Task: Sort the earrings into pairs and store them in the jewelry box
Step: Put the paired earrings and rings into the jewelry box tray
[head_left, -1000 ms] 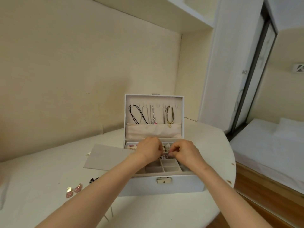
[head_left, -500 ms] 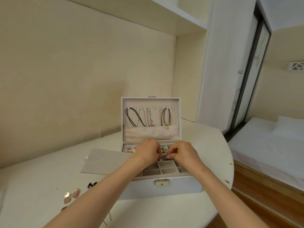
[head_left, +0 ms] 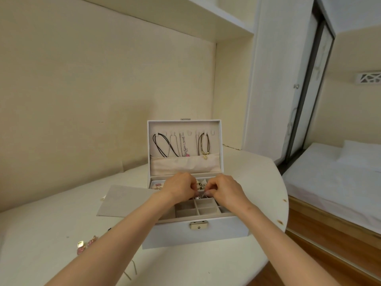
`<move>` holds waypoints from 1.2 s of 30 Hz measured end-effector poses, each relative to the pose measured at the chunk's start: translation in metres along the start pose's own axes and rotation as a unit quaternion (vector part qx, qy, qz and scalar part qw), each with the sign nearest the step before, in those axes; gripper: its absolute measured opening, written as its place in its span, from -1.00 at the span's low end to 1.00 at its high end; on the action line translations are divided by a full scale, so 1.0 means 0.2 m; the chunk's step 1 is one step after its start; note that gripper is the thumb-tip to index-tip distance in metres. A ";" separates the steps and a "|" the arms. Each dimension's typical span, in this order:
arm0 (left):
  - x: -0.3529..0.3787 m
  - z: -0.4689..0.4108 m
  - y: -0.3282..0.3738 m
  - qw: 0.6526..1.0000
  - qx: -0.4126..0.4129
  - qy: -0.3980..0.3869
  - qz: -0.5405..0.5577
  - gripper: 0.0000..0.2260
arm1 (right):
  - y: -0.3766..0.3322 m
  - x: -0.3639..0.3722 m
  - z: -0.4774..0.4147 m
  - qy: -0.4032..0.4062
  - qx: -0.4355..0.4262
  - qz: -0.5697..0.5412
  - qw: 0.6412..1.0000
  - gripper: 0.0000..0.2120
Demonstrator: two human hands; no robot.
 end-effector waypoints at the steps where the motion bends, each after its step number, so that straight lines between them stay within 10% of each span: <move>1: 0.00 0.00 0.00 1.000 0.001 0.003 0.003 -0.87 | 0.00 0.00 0.00 0.000 0.000 0.001 1.000 -0.94; 36: -0.13 0.52 -0.02 0.985 0.118 0.087 -0.088 -0.84 | -0.06 -0.04 0.34 0.012 -0.142 -0.093 0.985 -0.84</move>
Point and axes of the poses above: each hand's wrist, its own z-axis away from the middle knuckle, its own x-axis out of the palm, y = z × x, the point moved 2 cm from there along -z, towards the middle knuckle, and after that the axes turned 3 degrees about y, right-handed, at the moved point
